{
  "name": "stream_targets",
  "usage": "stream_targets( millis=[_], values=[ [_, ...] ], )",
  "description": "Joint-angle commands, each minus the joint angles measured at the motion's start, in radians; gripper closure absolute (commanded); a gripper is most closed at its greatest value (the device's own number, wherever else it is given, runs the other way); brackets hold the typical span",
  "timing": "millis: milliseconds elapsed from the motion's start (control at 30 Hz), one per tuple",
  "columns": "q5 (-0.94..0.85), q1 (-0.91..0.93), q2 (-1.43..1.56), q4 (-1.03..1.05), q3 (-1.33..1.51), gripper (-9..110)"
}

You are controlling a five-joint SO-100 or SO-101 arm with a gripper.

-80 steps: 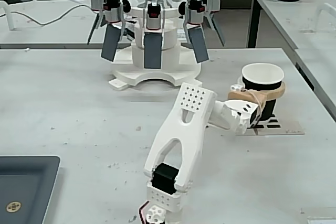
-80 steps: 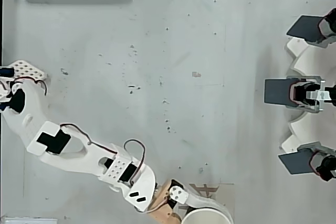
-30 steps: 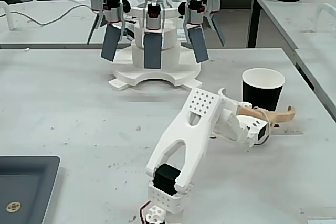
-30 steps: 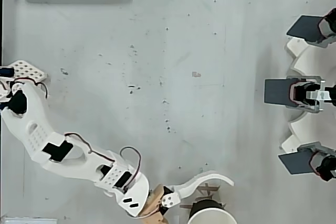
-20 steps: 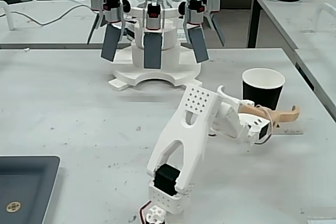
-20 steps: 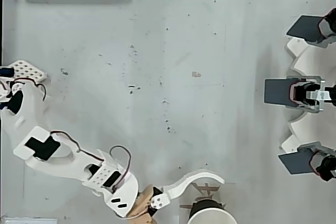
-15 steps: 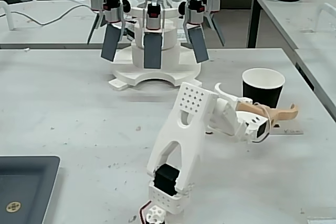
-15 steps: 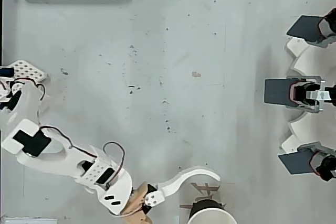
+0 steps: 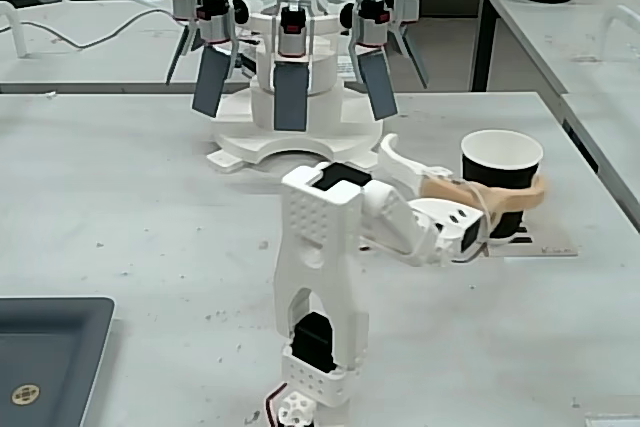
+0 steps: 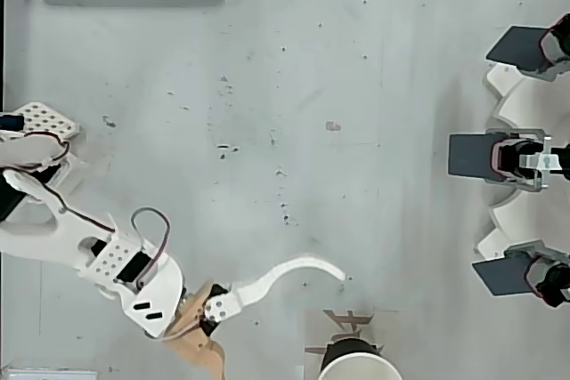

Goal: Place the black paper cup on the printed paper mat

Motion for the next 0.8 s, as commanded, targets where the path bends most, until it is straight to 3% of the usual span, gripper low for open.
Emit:
stream_targets(
  millis=[0, 367, 767],
  values=[
    [0.008, -0.041, 0.164, -0.017, 0.049, 44],
    [0.031, -0.233, 0.512, 0.046, 0.258, 50],
    [0.025, -0.54, 0.73, 0.173, 0.301, 57]
  ],
)
